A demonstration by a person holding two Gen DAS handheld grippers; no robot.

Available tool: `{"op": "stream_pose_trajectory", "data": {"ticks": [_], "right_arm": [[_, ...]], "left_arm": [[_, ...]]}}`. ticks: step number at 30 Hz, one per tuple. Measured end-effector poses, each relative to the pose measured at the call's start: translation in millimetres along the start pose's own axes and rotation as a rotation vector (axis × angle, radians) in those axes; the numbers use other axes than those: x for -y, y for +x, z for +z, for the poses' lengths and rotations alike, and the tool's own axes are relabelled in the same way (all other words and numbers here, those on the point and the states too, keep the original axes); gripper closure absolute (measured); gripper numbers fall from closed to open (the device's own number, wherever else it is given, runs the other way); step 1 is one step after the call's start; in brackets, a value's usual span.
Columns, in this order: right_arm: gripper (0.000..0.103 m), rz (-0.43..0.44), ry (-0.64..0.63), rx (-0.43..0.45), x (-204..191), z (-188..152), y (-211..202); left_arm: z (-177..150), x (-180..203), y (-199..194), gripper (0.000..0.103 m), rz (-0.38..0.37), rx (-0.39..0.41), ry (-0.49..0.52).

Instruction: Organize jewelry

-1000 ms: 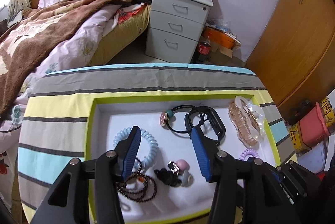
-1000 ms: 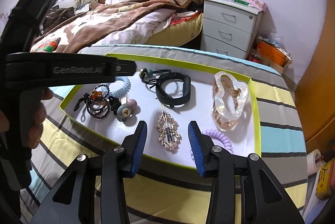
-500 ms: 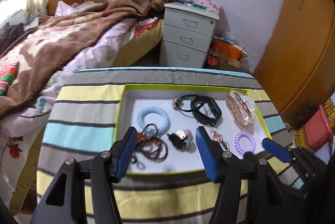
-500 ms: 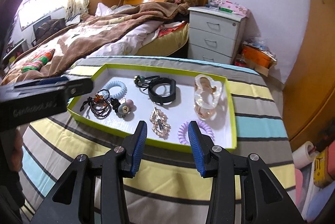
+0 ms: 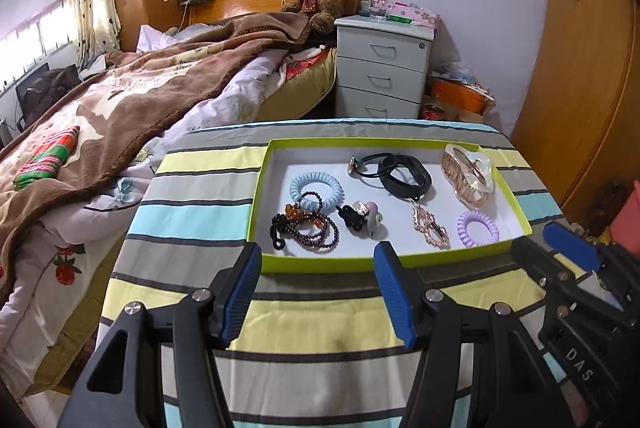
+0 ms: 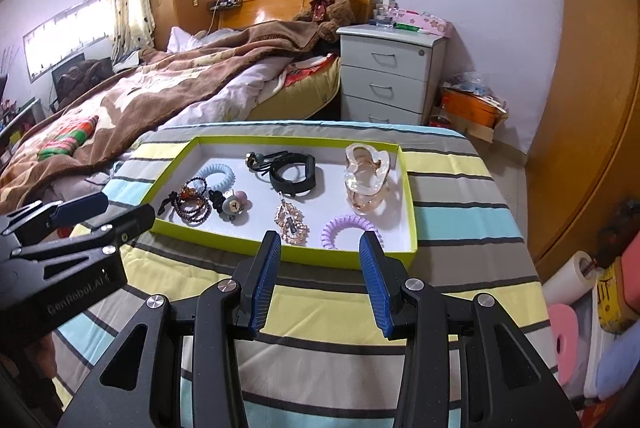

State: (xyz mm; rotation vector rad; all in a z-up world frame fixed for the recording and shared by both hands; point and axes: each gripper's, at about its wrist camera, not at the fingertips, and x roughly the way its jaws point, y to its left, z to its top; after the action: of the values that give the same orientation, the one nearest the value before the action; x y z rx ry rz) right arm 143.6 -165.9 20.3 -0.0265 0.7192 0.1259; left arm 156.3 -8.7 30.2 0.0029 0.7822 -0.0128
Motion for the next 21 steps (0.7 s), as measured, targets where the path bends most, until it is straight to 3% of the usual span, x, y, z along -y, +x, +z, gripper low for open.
{"op": "stream_pose_trajectory", "data": {"ticks": [21], "right_arm": [[0.061, -0.010, 0.016, 0.010, -1, -2, -5]], "left_arm": [[-10, 10, -15, 0.043, -0.007, 0.020, -0.003]]}}
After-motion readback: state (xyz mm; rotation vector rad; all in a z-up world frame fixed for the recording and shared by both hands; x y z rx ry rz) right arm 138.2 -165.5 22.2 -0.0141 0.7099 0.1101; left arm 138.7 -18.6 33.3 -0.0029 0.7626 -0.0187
